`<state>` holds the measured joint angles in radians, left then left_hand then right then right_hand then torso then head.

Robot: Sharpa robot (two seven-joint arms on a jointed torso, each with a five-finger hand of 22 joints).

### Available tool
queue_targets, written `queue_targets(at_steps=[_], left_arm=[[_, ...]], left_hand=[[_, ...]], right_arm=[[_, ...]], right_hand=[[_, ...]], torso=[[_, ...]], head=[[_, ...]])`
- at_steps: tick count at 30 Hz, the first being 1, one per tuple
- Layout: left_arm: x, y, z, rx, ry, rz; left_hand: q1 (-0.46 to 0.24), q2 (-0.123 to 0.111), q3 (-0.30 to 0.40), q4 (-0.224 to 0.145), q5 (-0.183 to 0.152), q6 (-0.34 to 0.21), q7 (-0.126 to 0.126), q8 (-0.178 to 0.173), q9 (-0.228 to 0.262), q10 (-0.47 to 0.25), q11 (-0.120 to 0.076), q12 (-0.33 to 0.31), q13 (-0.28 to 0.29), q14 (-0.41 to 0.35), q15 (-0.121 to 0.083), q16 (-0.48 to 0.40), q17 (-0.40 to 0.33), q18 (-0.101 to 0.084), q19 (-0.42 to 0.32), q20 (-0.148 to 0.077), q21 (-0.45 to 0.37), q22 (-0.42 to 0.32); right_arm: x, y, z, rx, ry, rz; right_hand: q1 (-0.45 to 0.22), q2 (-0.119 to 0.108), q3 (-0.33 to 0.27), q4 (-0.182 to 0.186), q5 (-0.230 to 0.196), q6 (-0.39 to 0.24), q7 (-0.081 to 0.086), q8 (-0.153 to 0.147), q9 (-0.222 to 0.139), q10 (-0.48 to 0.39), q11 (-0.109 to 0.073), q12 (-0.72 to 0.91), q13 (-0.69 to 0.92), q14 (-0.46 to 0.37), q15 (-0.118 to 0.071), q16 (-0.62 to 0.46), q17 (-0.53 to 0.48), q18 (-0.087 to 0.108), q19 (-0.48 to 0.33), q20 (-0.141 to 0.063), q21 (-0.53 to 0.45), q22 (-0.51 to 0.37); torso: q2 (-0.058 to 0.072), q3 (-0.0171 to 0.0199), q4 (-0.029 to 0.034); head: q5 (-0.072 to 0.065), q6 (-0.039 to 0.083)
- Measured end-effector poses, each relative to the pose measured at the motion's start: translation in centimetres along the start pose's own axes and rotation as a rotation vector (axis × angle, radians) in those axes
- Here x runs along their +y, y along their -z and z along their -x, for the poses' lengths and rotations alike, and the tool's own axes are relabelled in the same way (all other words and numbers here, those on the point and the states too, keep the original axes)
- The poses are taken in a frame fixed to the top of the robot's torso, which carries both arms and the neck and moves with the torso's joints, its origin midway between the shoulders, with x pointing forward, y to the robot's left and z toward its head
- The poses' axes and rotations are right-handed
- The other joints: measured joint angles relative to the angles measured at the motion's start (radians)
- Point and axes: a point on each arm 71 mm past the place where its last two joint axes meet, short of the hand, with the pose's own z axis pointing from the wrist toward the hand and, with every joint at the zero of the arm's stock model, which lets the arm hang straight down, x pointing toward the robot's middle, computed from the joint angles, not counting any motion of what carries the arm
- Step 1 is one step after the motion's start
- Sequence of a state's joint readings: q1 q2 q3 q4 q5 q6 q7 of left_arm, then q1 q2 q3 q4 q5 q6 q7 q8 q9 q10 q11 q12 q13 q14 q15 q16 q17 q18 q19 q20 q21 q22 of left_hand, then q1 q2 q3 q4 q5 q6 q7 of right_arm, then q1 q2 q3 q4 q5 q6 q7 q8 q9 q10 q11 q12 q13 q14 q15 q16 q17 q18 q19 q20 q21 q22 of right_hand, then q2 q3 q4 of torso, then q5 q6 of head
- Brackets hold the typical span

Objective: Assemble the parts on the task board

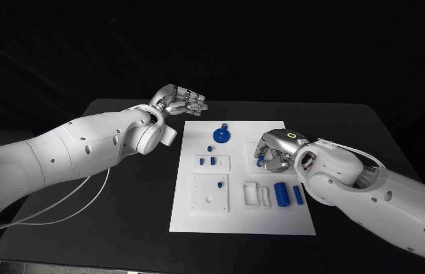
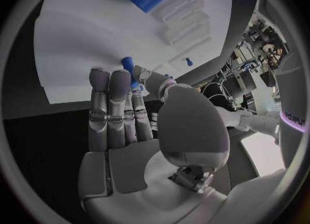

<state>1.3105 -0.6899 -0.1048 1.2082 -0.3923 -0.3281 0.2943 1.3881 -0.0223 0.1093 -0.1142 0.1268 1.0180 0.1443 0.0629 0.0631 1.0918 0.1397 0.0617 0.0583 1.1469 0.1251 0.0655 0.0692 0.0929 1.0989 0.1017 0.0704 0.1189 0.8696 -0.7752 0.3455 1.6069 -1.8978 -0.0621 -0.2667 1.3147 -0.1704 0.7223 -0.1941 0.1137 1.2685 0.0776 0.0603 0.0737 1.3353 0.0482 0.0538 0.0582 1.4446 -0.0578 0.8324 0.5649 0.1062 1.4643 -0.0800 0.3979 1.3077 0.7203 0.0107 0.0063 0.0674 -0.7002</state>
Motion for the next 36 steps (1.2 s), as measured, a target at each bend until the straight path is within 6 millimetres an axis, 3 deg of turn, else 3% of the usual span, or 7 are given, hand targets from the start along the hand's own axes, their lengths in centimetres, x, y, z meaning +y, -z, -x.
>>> queue_targets(at_steps=[6, 16, 25, 36], left_arm=[[0.0, 0.0, 0.0, 0.0, 0.0, 0.0], [0.0, 0.0, 0.0, 0.001, 0.0, 0.0], [0.0, 0.0, 0.0, 0.001, 0.0, 0.0], [-0.1, -0.1, -0.2, 0.003, 0.001, -0.001]], left_hand=[[0.0, 0.0, 0.0, 0.0, 0.0, 0.0, 0.0, 0.0, 0.0, 0.0, 0.0, 0.0, 0.0, 0.0, 0.0, 0.0, 0.0, 0.0, 0.0, 0.0, 0.0, -0.001], [0.0, 0.0, 0.0, 0.0, 0.0, 0.0, 0.0, 0.0, 0.0, 0.0, 0.0, 0.0, 0.0, 0.0, 0.0, 0.0, 0.0, 0.0, 0.0, 0.0, 0.0, -0.003], [0.0, 0.0, 0.0, 0.0, 0.0, 0.0, 0.0, 0.0, 0.0, 0.0, 0.0, 0.0, 0.0, 0.0, 0.0, 0.0, 0.0, 0.0, 0.0, 0.0, 0.0, -0.003], [0.0, 0.0, 0.0, 0.0, 0.0, 0.0, 0.0, 0.0, 0.0, 0.0, 0.0, 0.0, 0.0, 0.0, 0.0, 0.0, 0.0, 0.0, 0.0, 0.0, 0.0, -0.003]], right_arm=[[0.3, 0.1, 0.2, -0.023, 0.01, 0.0], [1.2, 0.7, 2.1, -0.111, -0.001, 0.021], [3.2, 1.2, 3.5, -0.163, -0.063, 0.076], [6.8, 1.0, 3.1, -0.159, -0.142, 0.176]], right_hand=[[-0.003, 0.001, 0.022, -0.013, -0.06, 0.004, -0.003, -0.001, 0.003, 0.001, 0.001, 0.0, 0.0, 0.004, -0.003, -0.004, 0.003, -0.008, -0.003, -0.008, 0.059, 0.0], [-0.011, 0.003, 0.019, -0.01, -0.063, 0.01, -0.004, -0.002, 0.004, 0.004, 0.004, 0.0, 0.0, 0.004, -0.003, -0.004, 0.007, -0.016, -0.008, -0.013, 0.08, 0.0], [-0.01, 0.003, 0.016, -0.007, -0.064, 0.01, -0.004, -0.002, 0.004, 0.005, 0.005, 0.0, 0.0, 0.0, -0.007, -0.008, 0.007, -0.019, -0.008, -0.013, 0.085, 0.0], [-0.01, 0.003, 0.013, -0.004, -0.064, 0.01, -0.004, -0.003, 0.006, 0.005, 0.006, 0.004, 0.0, 0.0, -0.007, -0.012, 0.007, -0.021, -0.012, -0.016, 0.085, 0.0]], torso=[[0.0, 0.0, 0.0002], [0.0, 0.0001, 0.0], [0.0, 0.0001, 0.0], [-0.001, -0.0002, -0.0011]], head=[[0.001, 0.001], [0.003, 0.001], [0.009, -0.002], [0.017, -0.005]])
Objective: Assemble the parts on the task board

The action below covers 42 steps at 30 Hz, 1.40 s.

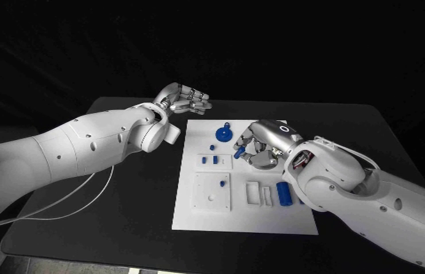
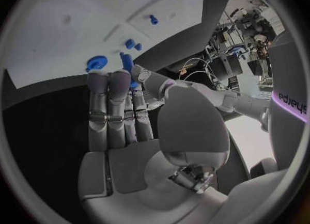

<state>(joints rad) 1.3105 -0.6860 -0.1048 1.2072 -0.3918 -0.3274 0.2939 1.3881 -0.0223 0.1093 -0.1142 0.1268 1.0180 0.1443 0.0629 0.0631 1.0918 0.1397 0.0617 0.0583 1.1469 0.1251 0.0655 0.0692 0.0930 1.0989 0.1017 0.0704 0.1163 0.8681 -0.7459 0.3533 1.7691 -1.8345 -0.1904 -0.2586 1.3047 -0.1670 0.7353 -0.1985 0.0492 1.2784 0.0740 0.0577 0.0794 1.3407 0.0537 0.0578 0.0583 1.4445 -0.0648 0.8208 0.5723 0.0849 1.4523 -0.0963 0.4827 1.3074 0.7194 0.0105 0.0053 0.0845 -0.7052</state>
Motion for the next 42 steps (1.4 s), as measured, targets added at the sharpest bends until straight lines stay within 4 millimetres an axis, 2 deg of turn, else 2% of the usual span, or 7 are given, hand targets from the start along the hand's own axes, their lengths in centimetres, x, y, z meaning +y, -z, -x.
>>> queue_targets(at_steps=[4, 13, 22, 42], left_arm=[[0.0, 0.0, -0.1, 0.002, 0.001, -0.001], [-0.2, -0.4, -0.7, 0.01, 0.004, -0.006], [-0.3, -0.5, -0.9, 0.012, 0.006, -0.006], [-0.3, -0.5, -0.9, 0.012, 0.007, -0.004]], left_hand=[[0.0, 0.0, 0.0, 0.0, 0.0, 0.0, 0.0, 0.0, 0.0, 0.0, 0.0, 0.0, 0.0, 0.0, 0.0, 0.0, 0.0, 0.0, 0.0, 0.0, 0.005, -0.003], [0.0, 0.0, 0.0, 0.0, 0.0, 0.0, 0.0, 0.0, 0.0, 0.0, 0.0, 0.0, 0.0, 0.0, 0.0, 0.0, 0.0, 0.0, 0.0, 0.0, 0.005, -0.003], [0.0, 0.0, 0.0, 0.0, 0.0, 0.0, 0.0, 0.0, 0.0, 0.0, 0.0, 0.0, 0.0, 0.0, 0.0, 0.0, 0.0, 0.0, 0.0, 0.0, 0.005, -0.005], [0.0, 0.0, 0.003, 0.003, 0.0, 0.0, 0.0, 0.0, 0.0, 0.0, 0.0, 0.0, 0.0, 0.0, 0.0, 0.0, 0.0, 0.0, 0.0, 0.0, 0.005, -0.006]], right_arm=[[1.4, -0.2, -1.2, 0.02, -0.021, 0.04], [4.1, -0.3, -4.8, 0.095, -0.049, 0.117], [5.1, -0.2, -7.2, 0.147, -0.048, 0.154], [5.3, -0.1, -8.7, 0.183, 0.003, 0.178]], right_hand=[[0.001, 0.001, 0.0, 0.0, 0.001, 0.0, 0.0, 0.0, 0.0, 0.0, 0.0, 0.0, 0.0, 0.0, 0.0, 0.0, 0.0, 0.006, 0.0, 0.0, 0.0, 0.0], [-0.003, 0.006, -0.003, -0.003, 0.013, 0.0, 0.0, -0.001, 0.001, 0.0, 0.0, 0.0, 0.0, 0.003, -0.003, -0.004, 0.0, 0.007, 0.0, 0.0, 0.0, 0.0], [-0.007, 0.009, -0.004, -0.004, 0.021, -0.001, 0.0, 0.003, 0.001, 0.0, 0.0, -0.002, 0.0, 0.004, -0.002, -0.004, 0.0, 0.007, 0.0, 0.0, 0.0, 0.0], [-0.008, 0.011, -0.012, -0.012, 0.033, -0.002, 0.001, 0.003, 0.002, 0.0, 0.0, 0.0, 0.0, 0.004, -0.002, -0.004, 0.0, 0.007, 0.0, 0.0, 0.0, 0.001]], torso=[[0.0, 0.0, 0.0011], [-0.001, -0.0011, 0.0031], [0.0, -0.0005, 0.0028], [0.001, 0.0009, 0.0005]], head=[[0.005, 0.001], [0.018, -0.002], [0.032, -0.006], [0.04, -0.013]])
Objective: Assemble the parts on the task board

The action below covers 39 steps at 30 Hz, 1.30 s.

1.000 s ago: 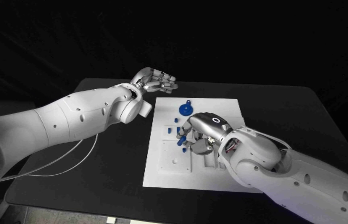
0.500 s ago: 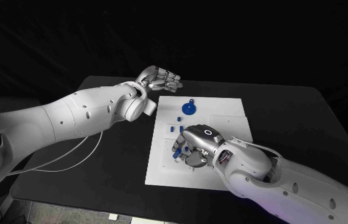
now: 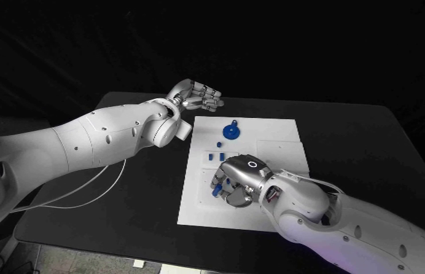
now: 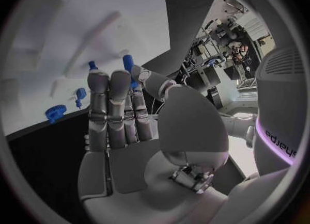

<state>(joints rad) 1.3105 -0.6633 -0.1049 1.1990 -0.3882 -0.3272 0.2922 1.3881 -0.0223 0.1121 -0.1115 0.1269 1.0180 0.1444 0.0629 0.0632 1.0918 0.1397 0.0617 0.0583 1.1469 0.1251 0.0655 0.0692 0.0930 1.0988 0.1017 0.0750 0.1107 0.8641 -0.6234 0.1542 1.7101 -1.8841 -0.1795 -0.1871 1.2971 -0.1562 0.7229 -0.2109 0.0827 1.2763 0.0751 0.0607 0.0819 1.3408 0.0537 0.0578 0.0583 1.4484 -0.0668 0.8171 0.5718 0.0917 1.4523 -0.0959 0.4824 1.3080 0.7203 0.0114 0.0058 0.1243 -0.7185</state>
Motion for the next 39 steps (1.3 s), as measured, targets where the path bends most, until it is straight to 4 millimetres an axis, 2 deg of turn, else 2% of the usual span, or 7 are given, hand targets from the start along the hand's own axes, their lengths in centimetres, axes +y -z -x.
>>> queue_targets(at_steps=[39], left_arm=[[0.07, 0.05, 0.16, -0.002, 0.0, 0.003]], left_hand=[[0.0, 0.0, 0.0, 0.0, 0.0, 0.0, 0.0, 0.0, 0.0, 0.0, 0.0, 0.0, 0.0, 0.0, 0.0, 0.0, 0.0, 0.0, 0.0, 0.0, 0.0, -0.001]], right_arm=[[-0.24, -0.07, -0.62, 0.039, 0.059, -0.013]], right_hand=[[-0.006, 0.002, -0.004, -0.004, 0.014, 0.003, -0.003, -0.004, 0.0, 0.0, 0.0, -0.002, 0.002, -0.002, -0.002, -0.004, 0.0, 0.0, -0.006, -0.002, 0.004, 0.0]], torso=[[0.0, -0.0012, 0.0]], head=[[0.0, -0.005]])
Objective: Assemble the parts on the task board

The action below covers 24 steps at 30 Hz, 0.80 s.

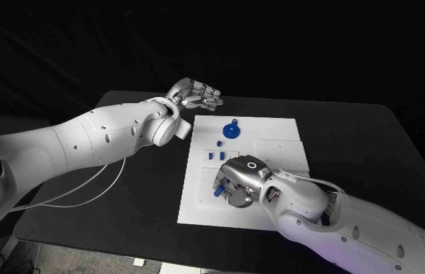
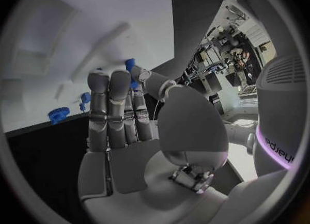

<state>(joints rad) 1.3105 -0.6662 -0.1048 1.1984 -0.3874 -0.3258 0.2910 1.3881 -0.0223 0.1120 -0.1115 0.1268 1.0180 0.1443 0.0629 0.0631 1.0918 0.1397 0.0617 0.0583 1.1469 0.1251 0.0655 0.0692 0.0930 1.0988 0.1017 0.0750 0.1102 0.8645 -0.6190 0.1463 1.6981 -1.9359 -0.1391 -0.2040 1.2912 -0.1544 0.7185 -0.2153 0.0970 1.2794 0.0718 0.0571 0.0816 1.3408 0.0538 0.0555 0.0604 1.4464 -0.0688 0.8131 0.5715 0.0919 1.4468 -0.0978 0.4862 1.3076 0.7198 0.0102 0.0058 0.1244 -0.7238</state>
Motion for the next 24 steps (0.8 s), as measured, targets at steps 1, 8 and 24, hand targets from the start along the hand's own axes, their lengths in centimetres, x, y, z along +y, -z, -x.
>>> queue_targets(at_steps=[1, 8, 24], left_arm=[[0.0, 0.0, 0.0, 0.0, 0.0, 0.0], [0.0, 0.0, 0.0, 0.001, 0.0, 0.0], [0.0, 0.0, 0.0, 0.001, 0.0, 0.001]], left_hand=[[0.0, 0.0, 0.0, 0.0, 0.0, 0.0, 0.0, 0.0, 0.0, 0.0, 0.0, 0.0, 0.0, 0.0, 0.0, 0.0, 0.0, 0.0, 0.0, 0.0, 0.0, 0.0], [0.0, 0.0, 0.0, 0.0, 0.0, 0.0, 0.0, 0.0, 0.0, 0.0, 0.0, 0.0, 0.0, 0.0, 0.0, 0.0, 0.0, 0.0, 0.0, 0.0, 0.0, 0.0], [0.0, 0.0, 0.0, 0.0, 0.0, 0.0, 0.0, 0.0, 0.0, 0.0, 0.0, 0.0, 0.0, 0.0, 0.0, 0.0, 0.0, 0.0, 0.0, 0.0, 0.0, -0.006]], right_arm=[[0.1, 0.0, 0.0, 0.001, 0.002, 0.001], [0.6, -0.3, -0.3, 0.007, 0.016, 0.009], [1.1, -0.6, -0.5, 0.009, 0.033, 0.017]], right_hand=[[0.0, 0.0, 0.0, 0.0, 0.0, 0.0, 0.0, 0.0, 0.0, 0.0, 0.0, -0.001, 0.001, 0.0, 0.0, 0.0, 0.0, 0.0, 0.0, 0.0, 0.0, 0.0], [-0.003, -0.003, -0.004, -0.004, 0.008, -0.001, -0.001, 0.004, 0.0, 0.0, 0.0, -0.002, 0.006, 0.0, 0.0, 0.0, 0.0, 0.0, -0.004, 0.004, 0.0, 0.0], [-0.02, 0.002, -0.072, -0.004, 0.074, -0.024, 0.013, 0.003, -0.009, -0.001, -0.001, 0.002, 0.002, 0.002, 0.002, 0.0, 0.0, -0.001, -0.013, 0.005, -0.017, 0.0]], torso=[[0.0, 0.0, 0.0], [0.0, 0.0, 0.0011], [0.0, 0.0, 0.0003]], head=[[0.0, 0.0], [-0.001, 0.0], [-0.001, -0.002]])
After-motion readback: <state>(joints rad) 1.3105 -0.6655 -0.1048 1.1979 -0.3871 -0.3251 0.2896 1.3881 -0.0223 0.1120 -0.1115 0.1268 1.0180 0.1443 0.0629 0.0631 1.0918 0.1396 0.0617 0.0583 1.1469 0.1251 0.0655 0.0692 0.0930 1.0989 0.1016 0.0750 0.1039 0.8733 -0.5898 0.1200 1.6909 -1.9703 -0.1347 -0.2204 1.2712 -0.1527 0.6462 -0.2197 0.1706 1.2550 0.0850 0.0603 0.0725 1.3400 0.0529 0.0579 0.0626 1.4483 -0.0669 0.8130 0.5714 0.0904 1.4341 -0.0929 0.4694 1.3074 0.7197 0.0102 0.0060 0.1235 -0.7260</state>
